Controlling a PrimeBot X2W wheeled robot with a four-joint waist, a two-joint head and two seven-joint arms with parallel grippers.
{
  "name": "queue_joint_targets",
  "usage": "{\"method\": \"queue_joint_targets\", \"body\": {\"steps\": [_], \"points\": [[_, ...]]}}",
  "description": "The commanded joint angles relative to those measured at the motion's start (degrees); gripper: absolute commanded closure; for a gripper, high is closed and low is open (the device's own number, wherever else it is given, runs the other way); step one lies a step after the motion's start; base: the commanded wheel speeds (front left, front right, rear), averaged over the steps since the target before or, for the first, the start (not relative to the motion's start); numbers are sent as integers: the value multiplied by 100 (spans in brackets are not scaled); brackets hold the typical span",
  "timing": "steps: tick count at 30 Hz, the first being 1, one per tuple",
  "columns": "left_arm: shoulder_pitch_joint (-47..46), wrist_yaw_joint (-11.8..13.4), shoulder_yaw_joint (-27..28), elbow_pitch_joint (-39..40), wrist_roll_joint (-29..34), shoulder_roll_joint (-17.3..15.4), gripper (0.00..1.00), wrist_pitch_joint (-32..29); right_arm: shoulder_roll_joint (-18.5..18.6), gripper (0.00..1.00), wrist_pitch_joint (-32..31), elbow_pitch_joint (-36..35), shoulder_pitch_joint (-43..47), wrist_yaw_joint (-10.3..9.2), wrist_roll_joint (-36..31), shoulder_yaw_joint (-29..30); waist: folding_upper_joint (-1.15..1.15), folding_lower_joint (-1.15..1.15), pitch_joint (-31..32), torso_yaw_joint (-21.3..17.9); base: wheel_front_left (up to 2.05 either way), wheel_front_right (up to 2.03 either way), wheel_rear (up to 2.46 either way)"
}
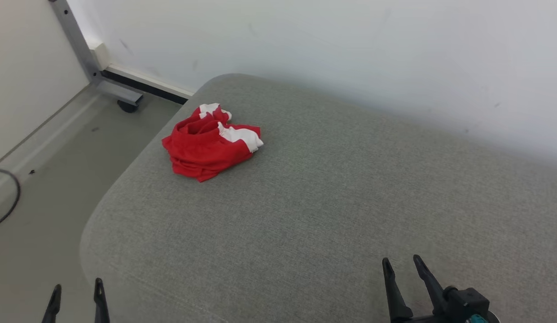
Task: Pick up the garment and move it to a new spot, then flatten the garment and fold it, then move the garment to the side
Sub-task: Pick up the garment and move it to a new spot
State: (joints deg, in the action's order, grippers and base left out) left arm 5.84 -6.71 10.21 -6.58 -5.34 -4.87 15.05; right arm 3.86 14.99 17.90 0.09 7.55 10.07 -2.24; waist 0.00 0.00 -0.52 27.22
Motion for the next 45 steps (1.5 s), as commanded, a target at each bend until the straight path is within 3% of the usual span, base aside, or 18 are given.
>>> {"method": "queue_joint_targets", "body": {"steps": [1,14,21,33,45], "points": [[83,23,58,30,-31,-15,0,16,-27,0,24,18,-68,-15,-5,-38,0,0,-55,222,0,0,0],[119,59,288,139,-82,68,0,16,126,0,24,187,-318,-15,108,-275,0,0,-139,258,0,0,0],[-462,-8,237,-114,-245,-47,0,16,142,0,24,36,-210,-15,9,58,0,0,-225,204,0,0,0],[-2439,-77,474,-1006,-847,-862,0,16,191,0,-15,-430,-645,-15,-377,311,0,0,-1088,-1007,0,0,0],[-3797,-70,541,-1764,-1286,-1746,0,-75,107,0,-98,-1097,-811,-15,-584,638,0,0,-1978,-2109,0,0,0]]}}
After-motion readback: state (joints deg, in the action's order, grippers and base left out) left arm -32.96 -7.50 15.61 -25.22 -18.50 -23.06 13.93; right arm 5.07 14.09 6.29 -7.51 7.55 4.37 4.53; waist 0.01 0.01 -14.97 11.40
